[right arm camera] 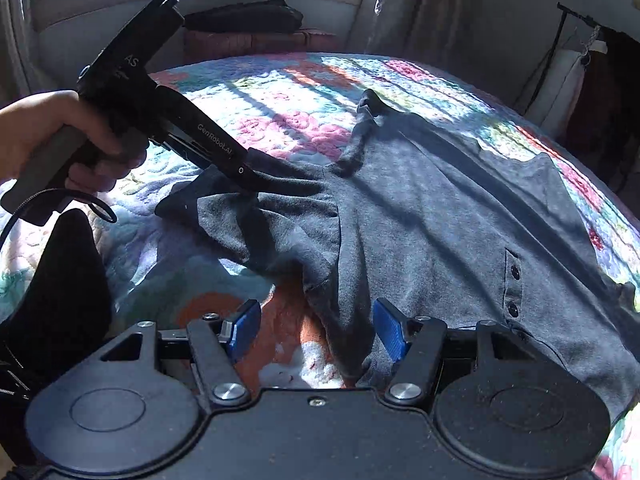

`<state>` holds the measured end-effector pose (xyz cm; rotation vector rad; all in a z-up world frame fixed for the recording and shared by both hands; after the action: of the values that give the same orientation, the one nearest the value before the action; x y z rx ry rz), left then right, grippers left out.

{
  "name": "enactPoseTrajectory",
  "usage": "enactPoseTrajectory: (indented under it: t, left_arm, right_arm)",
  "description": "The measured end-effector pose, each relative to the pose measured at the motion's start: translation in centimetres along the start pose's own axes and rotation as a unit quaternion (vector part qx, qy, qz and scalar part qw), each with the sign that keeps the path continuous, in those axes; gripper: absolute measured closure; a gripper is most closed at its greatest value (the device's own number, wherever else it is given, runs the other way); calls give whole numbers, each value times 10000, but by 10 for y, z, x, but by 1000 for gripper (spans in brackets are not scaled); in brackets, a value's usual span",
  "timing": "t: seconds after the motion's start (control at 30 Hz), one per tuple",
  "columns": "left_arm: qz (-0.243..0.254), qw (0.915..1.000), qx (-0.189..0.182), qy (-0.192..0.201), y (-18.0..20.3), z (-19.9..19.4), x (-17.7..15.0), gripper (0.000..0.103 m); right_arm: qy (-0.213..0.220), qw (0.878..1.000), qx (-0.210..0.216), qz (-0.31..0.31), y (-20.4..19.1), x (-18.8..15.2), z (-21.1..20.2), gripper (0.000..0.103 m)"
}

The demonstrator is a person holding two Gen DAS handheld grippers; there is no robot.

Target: Fold clothes

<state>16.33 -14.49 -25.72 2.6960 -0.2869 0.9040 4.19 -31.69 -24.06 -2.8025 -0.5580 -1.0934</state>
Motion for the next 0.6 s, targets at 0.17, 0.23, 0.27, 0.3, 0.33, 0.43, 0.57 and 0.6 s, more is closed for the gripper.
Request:
enactPoseTrajectory:
  t: [0.17,0.23,0.27,0.3,0.33,0.43,0.57,0.6]
  left_arm:
    - [57,9999,-22,139,4,3,3,37]
    - [169,9997,-14,198,8,3,5,73]
    - [224,9994,-47,244,10,1,7,88]
    - [249,9991,-140,313,13,-1,8,94]
    - [304,9987,-138,385,15,-5,10,95]
    - [508,9968,220,578,19,-21,15,96]
    - [215,9963,286,776,19,-54,16,96]
    - [110,9961,286,824,18,-62,14,96]
  right_arm:
    - [-184,9988,-414,-159,5,-5,32,43]
    - [-156,9990,-412,-122,5,-6,37,56]
    - [-147,9990,-404,-73,5,-5,38,73]
    - [-149,9990,-429,-26,6,-5,39,81]
    - [-141,9988,-466,29,8,-3,38,92]
    - [-89,9987,-260,428,14,2,31,98]
    - [47,9920,370,1202,21,9,9,99]
    - [89,9905,461,1292,21,10,4,99]
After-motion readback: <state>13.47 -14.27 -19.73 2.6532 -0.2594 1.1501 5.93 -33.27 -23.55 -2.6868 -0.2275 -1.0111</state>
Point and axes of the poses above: each gripper's, at about its wrist camera, not at the fingertips, and z roughly the way its jaws point, y to its right, x to its top, the point moved 9 cm from there along z, roughly the way its jaws point, and after that the axes turned 11 degrees about z, right-handed, at the moved point
